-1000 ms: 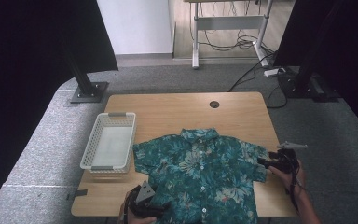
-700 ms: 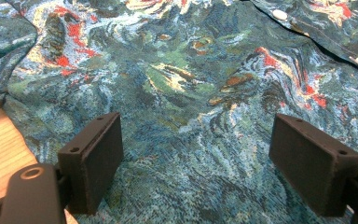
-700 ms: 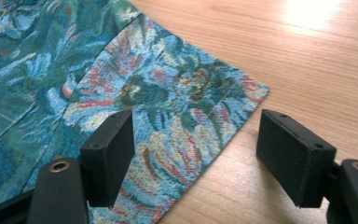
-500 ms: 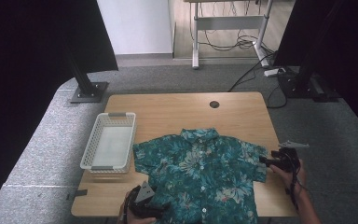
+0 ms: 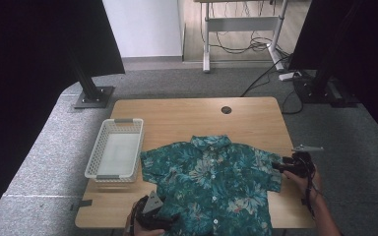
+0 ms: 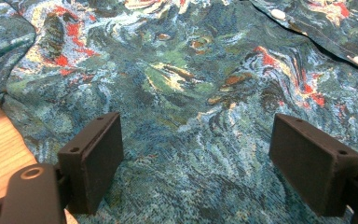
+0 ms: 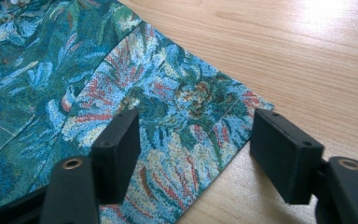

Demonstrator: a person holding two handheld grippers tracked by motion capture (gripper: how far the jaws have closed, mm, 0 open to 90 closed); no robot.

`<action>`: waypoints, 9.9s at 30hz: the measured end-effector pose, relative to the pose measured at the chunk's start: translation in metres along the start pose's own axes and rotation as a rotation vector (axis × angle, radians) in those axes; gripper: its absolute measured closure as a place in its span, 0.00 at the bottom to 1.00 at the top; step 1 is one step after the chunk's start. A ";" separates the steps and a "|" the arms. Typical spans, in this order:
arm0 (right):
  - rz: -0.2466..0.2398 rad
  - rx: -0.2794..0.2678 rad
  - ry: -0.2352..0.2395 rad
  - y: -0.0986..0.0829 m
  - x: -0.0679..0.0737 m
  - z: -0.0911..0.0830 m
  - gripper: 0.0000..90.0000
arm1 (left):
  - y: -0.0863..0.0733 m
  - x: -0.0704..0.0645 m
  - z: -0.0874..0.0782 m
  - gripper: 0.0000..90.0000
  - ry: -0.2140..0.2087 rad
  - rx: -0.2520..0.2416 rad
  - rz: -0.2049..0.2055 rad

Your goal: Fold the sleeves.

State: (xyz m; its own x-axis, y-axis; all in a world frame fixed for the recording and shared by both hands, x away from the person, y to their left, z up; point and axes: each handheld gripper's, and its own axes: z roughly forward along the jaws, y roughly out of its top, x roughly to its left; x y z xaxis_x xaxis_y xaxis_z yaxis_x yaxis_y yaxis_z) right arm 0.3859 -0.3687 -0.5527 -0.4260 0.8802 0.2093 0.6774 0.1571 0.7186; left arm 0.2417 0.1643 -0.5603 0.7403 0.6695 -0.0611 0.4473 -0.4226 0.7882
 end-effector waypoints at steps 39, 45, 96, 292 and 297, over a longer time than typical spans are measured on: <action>0.019 -0.014 0.127 0.002 0.013 0.002 0.98 | 0.000 0.000 0.000 0.19 -0.002 0.002 0.009; 0.028 -0.050 0.154 0.006 0.020 -0.004 0.98 | 0.000 0.000 0.000 0.19 -0.001 0.005 0.013; -0.055 0.003 0.210 0.037 0.108 0.033 0.97 | -0.001 -0.001 0.000 0.18 0.001 0.011 0.042; -0.189 -0.051 0.187 -0.060 0.133 -0.021 0.32 | 0.068 0.080 0.053 0.16 0.050 0.017 -0.187; -0.225 -0.058 0.227 -0.058 0.150 -0.019 0.32 | 0.071 0.086 0.059 0.16 0.050 0.032 -0.187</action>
State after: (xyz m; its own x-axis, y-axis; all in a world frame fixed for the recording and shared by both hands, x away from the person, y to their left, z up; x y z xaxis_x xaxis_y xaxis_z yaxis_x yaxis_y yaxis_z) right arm 0.2718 -0.2545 -0.5507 -0.6885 0.7029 0.1784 0.5182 0.3048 0.7991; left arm 0.3667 0.1555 -0.5455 0.6171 0.7676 -0.1733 0.5912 -0.3069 0.7458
